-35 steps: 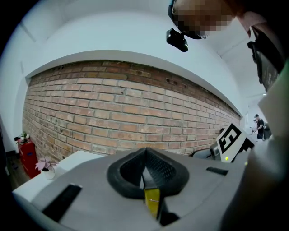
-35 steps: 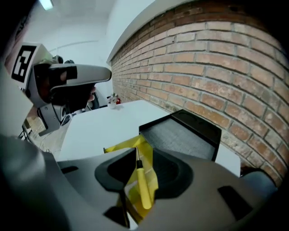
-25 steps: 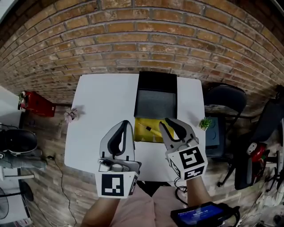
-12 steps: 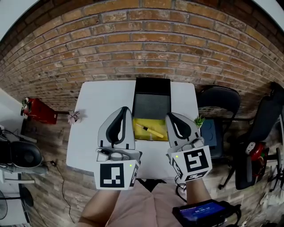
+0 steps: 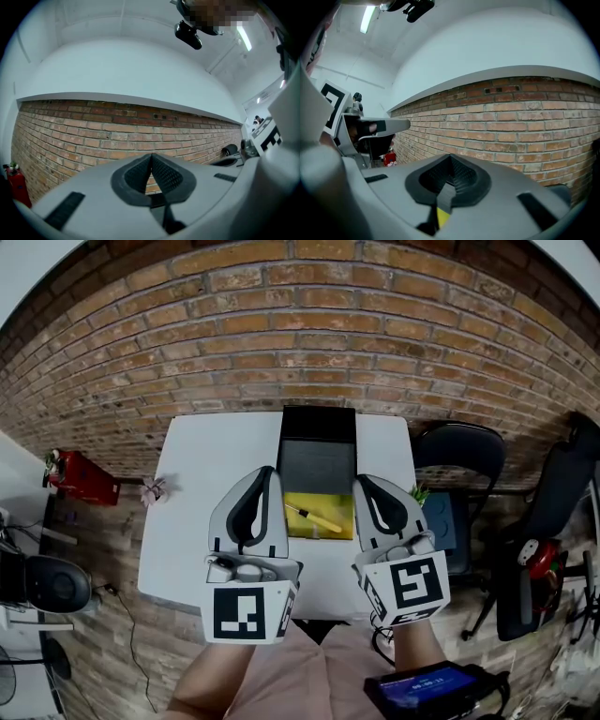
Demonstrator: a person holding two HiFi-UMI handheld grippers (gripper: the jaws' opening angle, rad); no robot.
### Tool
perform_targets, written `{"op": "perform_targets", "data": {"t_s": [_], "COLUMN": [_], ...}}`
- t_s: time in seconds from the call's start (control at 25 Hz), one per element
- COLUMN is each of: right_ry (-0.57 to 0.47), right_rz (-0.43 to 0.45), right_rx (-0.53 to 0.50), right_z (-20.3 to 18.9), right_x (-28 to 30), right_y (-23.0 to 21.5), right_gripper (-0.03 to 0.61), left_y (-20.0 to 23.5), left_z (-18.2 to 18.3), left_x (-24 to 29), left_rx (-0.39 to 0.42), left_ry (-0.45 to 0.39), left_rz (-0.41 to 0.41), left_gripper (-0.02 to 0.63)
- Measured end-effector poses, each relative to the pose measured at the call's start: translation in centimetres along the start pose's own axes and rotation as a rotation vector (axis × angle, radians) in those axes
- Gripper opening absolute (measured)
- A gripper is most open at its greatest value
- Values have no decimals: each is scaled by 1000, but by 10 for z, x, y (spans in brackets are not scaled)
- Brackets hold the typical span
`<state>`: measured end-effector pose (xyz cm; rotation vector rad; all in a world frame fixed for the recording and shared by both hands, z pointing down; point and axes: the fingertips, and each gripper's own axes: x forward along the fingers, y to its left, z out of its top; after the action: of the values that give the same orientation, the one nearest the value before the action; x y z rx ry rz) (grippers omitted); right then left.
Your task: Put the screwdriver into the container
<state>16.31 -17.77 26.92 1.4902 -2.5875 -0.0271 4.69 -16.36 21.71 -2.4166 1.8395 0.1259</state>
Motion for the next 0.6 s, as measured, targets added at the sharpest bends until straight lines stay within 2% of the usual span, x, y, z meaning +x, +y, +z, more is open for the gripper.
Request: {"op": "perform_targets", "data": {"t_s": [0.6], "right_ry": [9], "right_rz": [18], "right_rx": [12], "right_z": [-6], "right_x": [6], "right_y": [-5], "right_gripper": [-2], "left_y": [-5], "left_z": [-8], "left_x": [8], "left_rx": [0], "left_ry": [18], "left_rz": [2], "left_gripper": [12]}}
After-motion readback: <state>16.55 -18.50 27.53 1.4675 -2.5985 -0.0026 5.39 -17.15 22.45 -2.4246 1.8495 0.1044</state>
